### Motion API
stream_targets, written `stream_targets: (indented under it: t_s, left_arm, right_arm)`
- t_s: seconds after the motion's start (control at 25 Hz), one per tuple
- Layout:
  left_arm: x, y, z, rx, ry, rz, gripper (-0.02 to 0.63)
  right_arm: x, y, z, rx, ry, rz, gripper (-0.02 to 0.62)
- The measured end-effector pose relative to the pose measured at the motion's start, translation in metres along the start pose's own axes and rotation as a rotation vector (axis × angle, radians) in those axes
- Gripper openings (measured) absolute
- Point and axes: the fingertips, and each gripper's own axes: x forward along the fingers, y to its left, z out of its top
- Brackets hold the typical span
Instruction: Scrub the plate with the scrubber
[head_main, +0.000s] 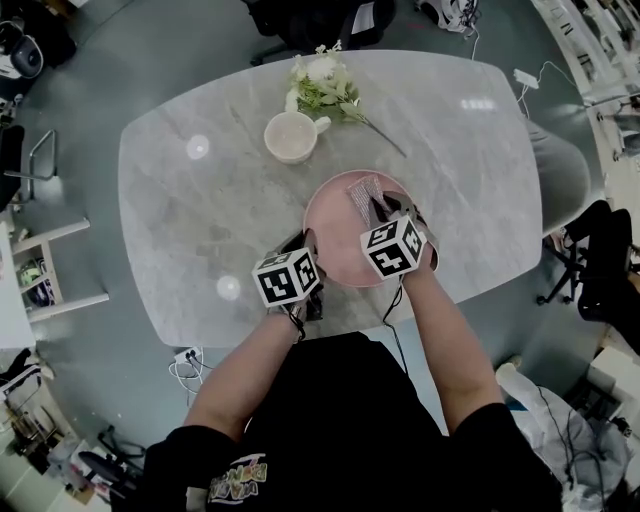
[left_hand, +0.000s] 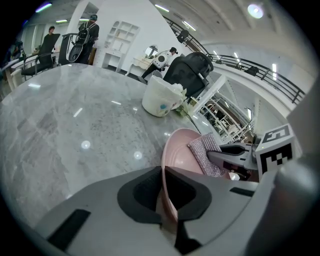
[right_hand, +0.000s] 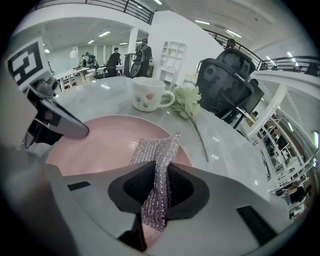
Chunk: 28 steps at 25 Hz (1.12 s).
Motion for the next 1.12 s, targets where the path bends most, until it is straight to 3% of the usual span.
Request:
stream_targets:
  t_s: [0.6, 0.96, 1.12]
  left_arm:
    - [0.001, 0.000, 0.001, 0.003, -0.004, 0.002, 0.026]
    - [-0.001, 0.001, -0.001, -0.013, -0.011, 0.027, 0.026]
    - [-0.001, 0.002, 0.000, -0.017, -0.018, 0.037, 0.026]
  right_arm:
    - [-0.007, -0.041, -0.013, -0.145, 0.033, -0.155, 0.077]
    - [-0.030, -0.053, -0.019, -0.021, -0.005, -0.197, 0.077]
    - [-0.041, -0.046, -0.019, 0.082, -0.045, -0.167, 0.075]
